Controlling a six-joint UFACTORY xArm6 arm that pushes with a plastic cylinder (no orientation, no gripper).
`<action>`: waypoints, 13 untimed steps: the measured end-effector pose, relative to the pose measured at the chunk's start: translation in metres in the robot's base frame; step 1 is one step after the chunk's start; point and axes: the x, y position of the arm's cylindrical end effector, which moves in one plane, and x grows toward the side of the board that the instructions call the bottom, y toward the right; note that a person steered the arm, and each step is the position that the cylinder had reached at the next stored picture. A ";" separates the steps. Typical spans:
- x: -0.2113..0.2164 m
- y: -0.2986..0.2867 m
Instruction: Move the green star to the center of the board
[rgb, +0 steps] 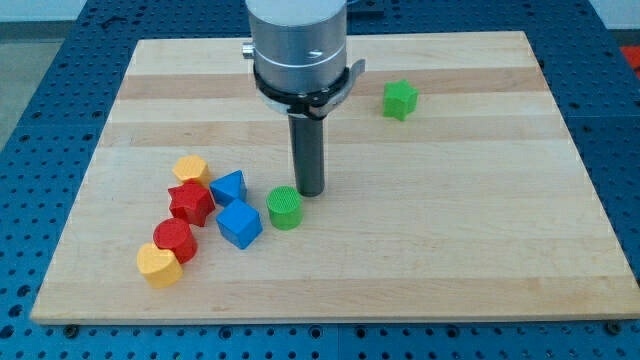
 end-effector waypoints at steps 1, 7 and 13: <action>0.012 -0.002; -0.047 0.137; -0.083 0.071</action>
